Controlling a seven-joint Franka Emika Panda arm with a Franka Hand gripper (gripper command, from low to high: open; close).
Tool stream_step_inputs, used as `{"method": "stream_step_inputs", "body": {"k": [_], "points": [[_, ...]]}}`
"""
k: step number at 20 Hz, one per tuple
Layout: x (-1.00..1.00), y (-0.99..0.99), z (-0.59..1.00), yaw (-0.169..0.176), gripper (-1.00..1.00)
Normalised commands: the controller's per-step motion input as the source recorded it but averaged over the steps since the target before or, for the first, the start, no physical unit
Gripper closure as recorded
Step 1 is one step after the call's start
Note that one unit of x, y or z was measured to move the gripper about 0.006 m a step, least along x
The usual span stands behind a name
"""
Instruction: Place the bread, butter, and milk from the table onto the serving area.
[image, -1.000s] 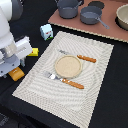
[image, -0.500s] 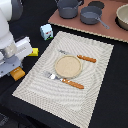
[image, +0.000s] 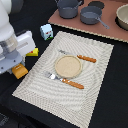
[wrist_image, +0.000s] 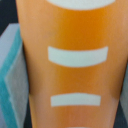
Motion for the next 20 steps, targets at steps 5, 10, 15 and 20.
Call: {"method": "stream_step_inputs", "body": {"k": [5,10,15,20], "points": [[1.00,0.32,1.00,-0.011,1.00],[1.00,0.30,0.92,-0.004,1.00],[1.00,0.28,0.50,0.000,1.00],[1.00,0.17,0.11,-0.009,1.00]]}}
